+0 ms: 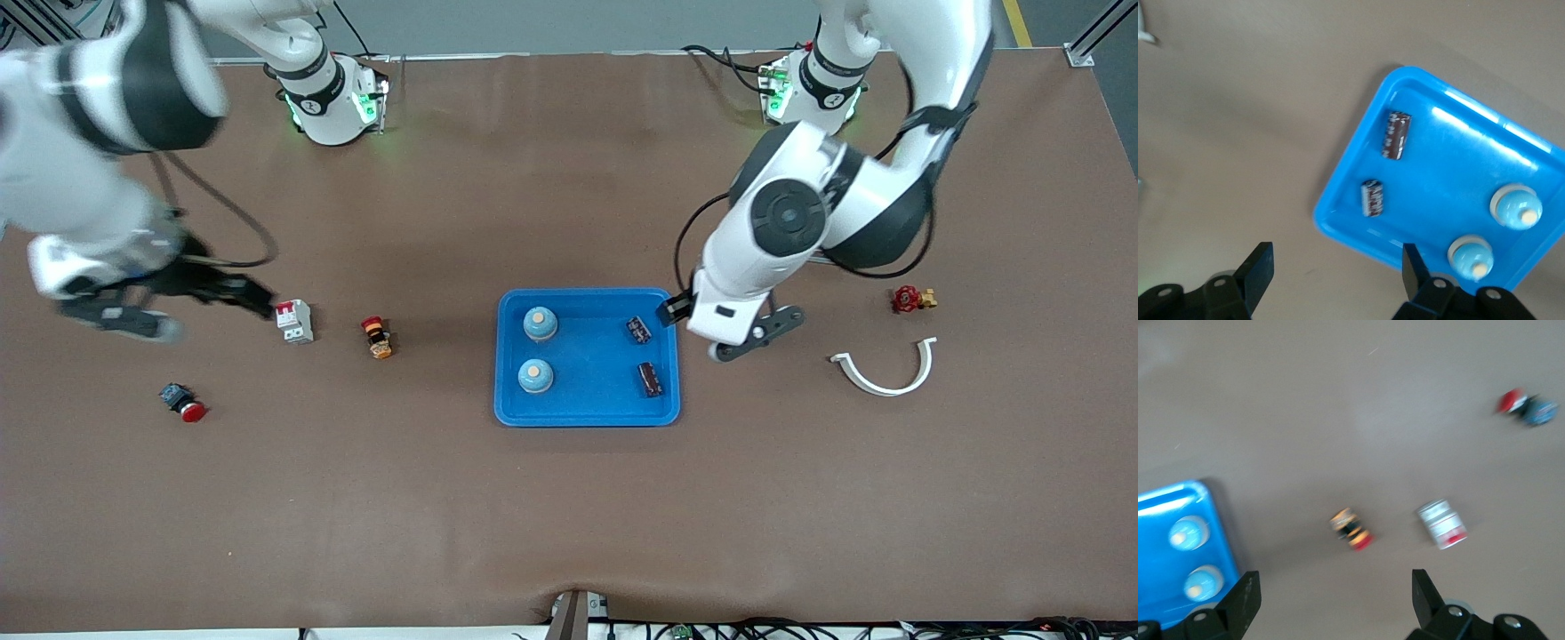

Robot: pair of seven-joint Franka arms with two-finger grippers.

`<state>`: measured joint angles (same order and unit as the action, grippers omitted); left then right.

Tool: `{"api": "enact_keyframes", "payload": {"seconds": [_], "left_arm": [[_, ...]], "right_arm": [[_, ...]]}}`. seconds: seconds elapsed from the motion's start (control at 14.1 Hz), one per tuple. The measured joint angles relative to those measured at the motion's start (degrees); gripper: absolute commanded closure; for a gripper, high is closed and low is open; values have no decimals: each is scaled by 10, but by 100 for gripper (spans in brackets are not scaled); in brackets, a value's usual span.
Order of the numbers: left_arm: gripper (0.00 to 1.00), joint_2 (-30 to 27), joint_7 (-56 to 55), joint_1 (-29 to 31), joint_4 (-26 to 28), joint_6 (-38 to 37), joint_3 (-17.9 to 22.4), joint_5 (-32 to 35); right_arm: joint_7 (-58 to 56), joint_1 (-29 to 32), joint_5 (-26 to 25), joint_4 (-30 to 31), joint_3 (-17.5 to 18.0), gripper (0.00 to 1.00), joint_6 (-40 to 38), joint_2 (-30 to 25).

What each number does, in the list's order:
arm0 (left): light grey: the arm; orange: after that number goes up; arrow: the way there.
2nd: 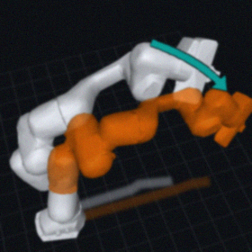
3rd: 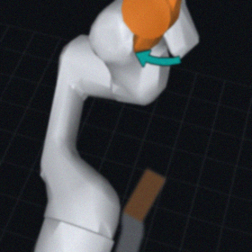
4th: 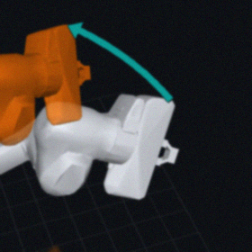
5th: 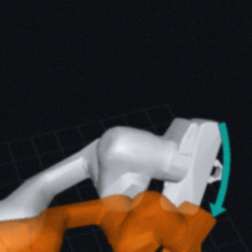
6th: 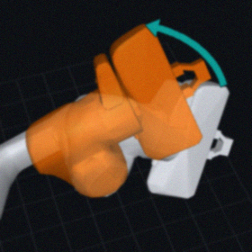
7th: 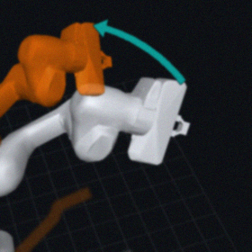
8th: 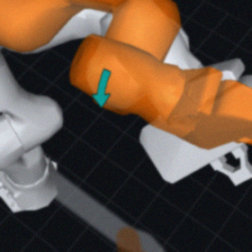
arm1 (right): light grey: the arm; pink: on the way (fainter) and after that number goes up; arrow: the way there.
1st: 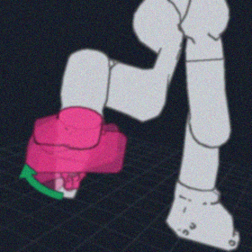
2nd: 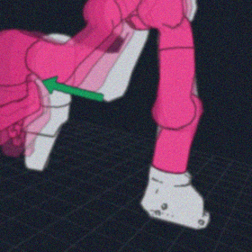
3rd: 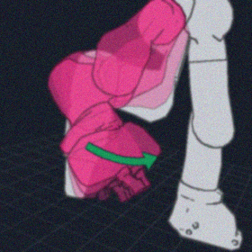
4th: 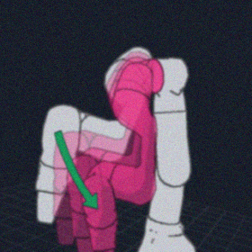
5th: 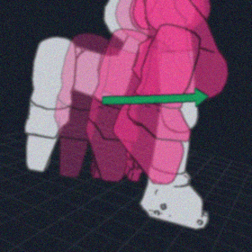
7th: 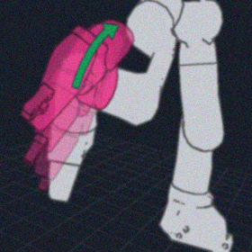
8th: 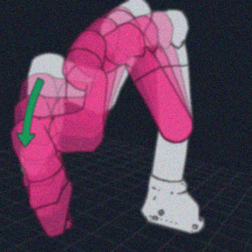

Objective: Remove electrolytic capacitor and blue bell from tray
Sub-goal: 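Grasp a brown capacitor with the left gripper while the right gripper lowers to a bell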

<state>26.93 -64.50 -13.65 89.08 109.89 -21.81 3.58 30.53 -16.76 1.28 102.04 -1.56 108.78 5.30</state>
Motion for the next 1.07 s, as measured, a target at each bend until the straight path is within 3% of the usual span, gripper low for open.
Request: {"api": "enact_keyframes", "payload": {"seconds": [0.36,0.85,1.0,1.07], "left_arm": [[23,106,-159,-48,1,103,0,71],[34,172,-226,-69,8,133,2,107],[44,176,-229,-70,18,133,2,111],[56,178,-230,-70,21,133,2,112]], "right_arm": [[122,-119,-4,-3,1,0,60,78],[130,-163,-2,-9,0,0,222,205],[134,-171,13,-12,0,0,249,227],[135,-175,26,-14,0,0,258,233]]}}
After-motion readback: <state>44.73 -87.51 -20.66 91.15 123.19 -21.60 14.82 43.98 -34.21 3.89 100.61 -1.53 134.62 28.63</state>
